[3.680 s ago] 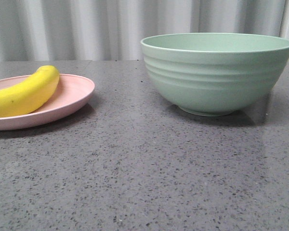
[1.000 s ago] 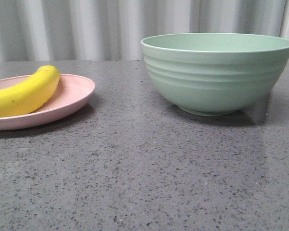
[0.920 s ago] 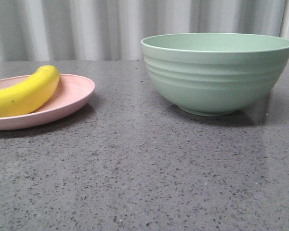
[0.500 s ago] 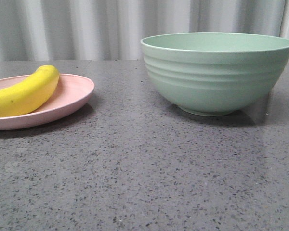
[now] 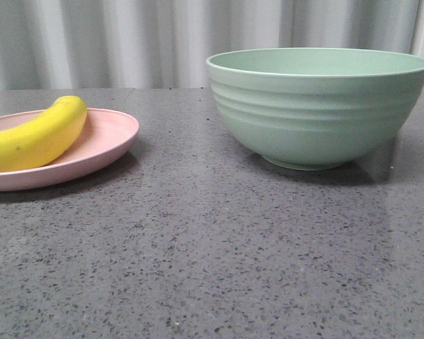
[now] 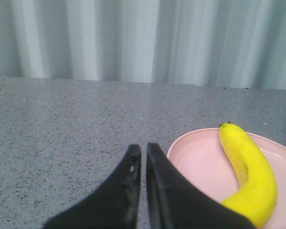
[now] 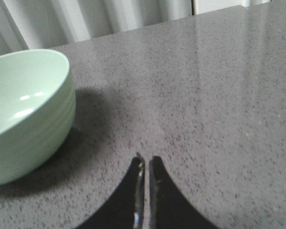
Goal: Transfer banana from pink plate to green bowl
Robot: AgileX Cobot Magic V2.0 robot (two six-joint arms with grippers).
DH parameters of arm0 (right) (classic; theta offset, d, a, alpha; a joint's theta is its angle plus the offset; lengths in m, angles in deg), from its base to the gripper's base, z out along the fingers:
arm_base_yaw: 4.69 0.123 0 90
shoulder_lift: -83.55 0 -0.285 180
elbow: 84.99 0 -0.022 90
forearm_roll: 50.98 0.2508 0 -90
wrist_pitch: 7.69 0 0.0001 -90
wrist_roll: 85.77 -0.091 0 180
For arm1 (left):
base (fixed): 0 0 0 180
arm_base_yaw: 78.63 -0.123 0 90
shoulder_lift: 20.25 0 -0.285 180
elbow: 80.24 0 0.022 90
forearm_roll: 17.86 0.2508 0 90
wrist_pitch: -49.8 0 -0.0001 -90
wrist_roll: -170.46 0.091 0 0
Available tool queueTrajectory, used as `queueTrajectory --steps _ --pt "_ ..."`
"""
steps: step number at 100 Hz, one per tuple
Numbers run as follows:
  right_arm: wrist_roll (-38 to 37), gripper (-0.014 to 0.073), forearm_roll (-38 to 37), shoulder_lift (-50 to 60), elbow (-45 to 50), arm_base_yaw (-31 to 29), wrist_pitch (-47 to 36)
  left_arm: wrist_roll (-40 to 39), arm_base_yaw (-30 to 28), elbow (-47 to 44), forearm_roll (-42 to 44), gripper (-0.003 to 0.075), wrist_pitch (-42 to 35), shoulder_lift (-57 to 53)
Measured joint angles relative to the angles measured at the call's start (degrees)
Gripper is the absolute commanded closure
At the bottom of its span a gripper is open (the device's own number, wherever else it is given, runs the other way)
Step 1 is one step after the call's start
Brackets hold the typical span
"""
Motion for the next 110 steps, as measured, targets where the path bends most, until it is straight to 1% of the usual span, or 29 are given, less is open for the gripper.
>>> queueTrajectory --steps 3,6,8,11,13,18,34,45,60,74,92,110 --pt "0.0 0.0666 0.15 -0.15 0.0 0.0 -0.46 0.0 0.0 0.0 0.0 0.0582 -0.56 0.59" --pt "0.0 0.0666 0.24 -0.25 0.0 0.0 -0.7 0.0 0.0 0.0 0.0 0.0501 -1.27 1.11" --pt "0.0 0.0666 0.28 -0.25 0.0 0.0 -0.82 0.0 0.0 0.0 0.0 0.0468 -1.78 1.45" --pt "0.0 0.0666 0.38 -0.36 0.0 0.0 -0.97 0.0 0.0 0.0 0.0 0.0395 -2.55 1.96" --pt "0.0 0.0666 0.38 -0.36 0.0 0.0 -0.97 0.0 0.0 0.0 0.0 0.0359 -3.26 2.07" --pt "0.0 0.0666 0.38 -0.44 0.0 0.0 -1.06 0.0 0.0 0.0 0.0 0.0314 -5.22 2.86" --pt "0.0 0.0666 0.49 -0.44 0.0 0.0 -1.06 0.0 0.0 0.05 -0.11 0.0311 -9.58 4.94" --pt "0.0 0.0666 0.49 -0.44 0.0 0.0 -1.06 0.0 0.0 0.9 -0.22 0.0311 -9.3 7.58" --pt "0.0 0.0665 0.49 -0.44 0.0 0.0 -1.06 0.0 0.98 4.11 -0.22 0.0311 -5.26 12.95" --pt "0.0 0.0666 0.49 -0.44 0.0 0.0 -1.06 0.0 5.37 7.1 0.7 0.0309 -3.39 18.3" --pt "0.0 0.0666 0.49 -0.44 0.0 0.0 -1.06 0.0 13.01 11.31 1.23 0.0308 -1.4 25.46" --pt "0.0 0.0665 0.49 -0.44 0.0 0.0 -1.06 0.0 19.22 16.99 1.31 0.0308 3.9 34.17"
